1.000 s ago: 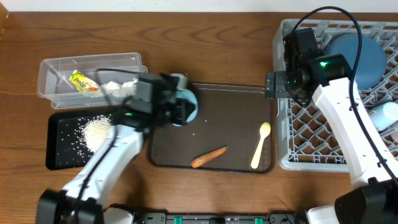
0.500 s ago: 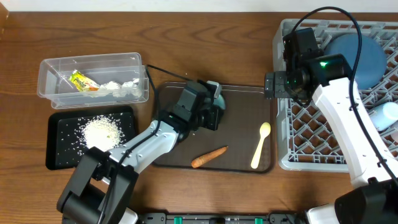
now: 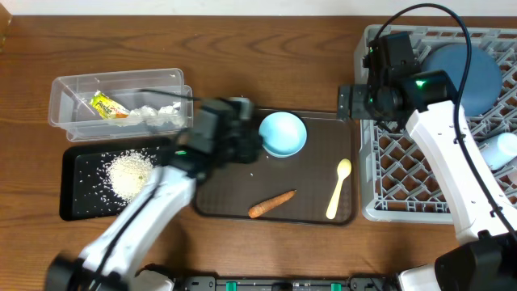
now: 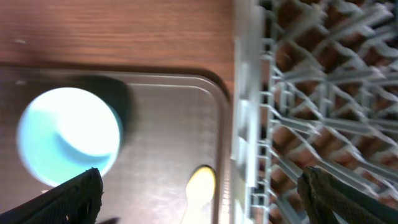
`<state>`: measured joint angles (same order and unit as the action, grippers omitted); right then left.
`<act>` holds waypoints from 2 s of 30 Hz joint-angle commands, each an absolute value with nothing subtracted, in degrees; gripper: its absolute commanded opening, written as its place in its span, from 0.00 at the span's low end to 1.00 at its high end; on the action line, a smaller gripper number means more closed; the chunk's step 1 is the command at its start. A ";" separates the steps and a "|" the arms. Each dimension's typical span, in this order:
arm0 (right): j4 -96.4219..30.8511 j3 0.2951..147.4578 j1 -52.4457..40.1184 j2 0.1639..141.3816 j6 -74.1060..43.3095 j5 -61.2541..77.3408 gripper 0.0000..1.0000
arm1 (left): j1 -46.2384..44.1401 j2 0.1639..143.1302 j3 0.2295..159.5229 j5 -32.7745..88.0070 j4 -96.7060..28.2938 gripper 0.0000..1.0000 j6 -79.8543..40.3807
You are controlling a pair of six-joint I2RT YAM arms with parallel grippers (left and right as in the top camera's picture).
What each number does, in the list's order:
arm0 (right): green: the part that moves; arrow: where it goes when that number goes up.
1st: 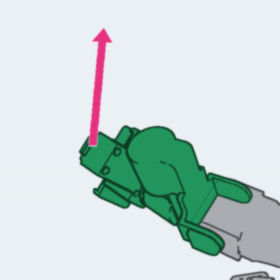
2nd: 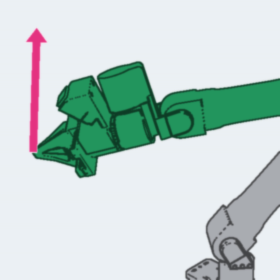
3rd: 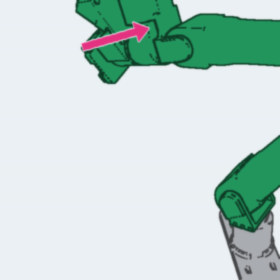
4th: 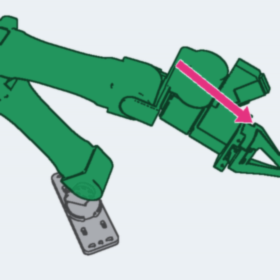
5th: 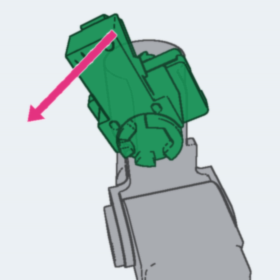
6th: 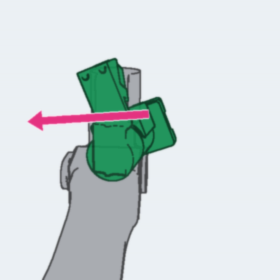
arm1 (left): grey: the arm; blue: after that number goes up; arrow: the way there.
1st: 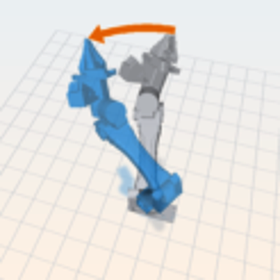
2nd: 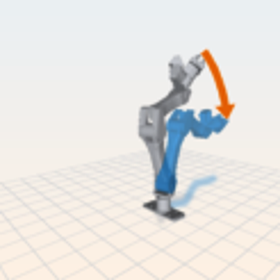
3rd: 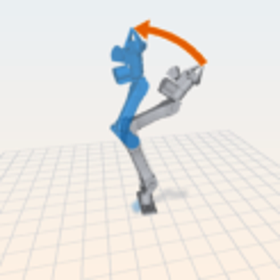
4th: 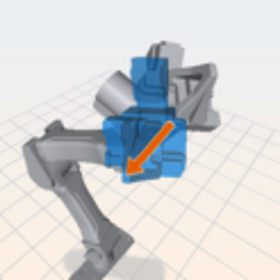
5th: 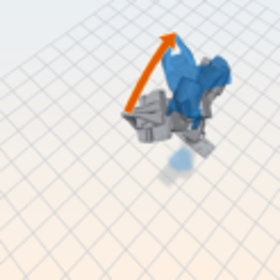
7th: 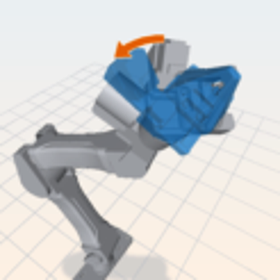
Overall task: Sort waste into correct bins and load items into the dishwasher rack
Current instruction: 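Carry the emptied bowl back and set it on the brown tray, then reach the right gripper to the white bowl and grasp its rim, then carry the white bowl right and place it in the rack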
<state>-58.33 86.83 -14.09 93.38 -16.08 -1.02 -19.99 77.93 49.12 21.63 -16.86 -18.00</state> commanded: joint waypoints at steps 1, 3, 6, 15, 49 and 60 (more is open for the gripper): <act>-56.73 87.29 -14.79 94.59 -15.53 4.21 0.99 | -13.21 73.08 49.74 14.55 -24.69 0.52 -17.67; -55.44 87.26 -15.77 95.90 -15.27 5.63 0.99 | -8.78 71.09 49.74 10.55 -31.53 0.53 -17.69; -54.22 87.26 -17.41 98.67 -14.04 7.66 0.99 | -3.20 70.19 49.74 9.39 -38.68 0.55 -17.69; -50.98 87.26 -23.05 109.89 -14.20 8.43 0.83 | 0.73 70.63 49.74 9.58 -42.00 0.55 -17.72; -48.40 87.70 -23.00 116.64 -17.04 2.90 0.01 | 0.73 70.74 49.74 9.58 -42.00 0.56 -17.72; -49.17 89.34 -18.06 97.43 -12.38 -29.26 0.01 | 0.73 70.74 49.74 9.56 -41.95 0.56 -17.72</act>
<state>-49.54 87.59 -19.44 102.65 -14.31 -13.26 0.54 70.57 49.41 10.28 -41.82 -18.00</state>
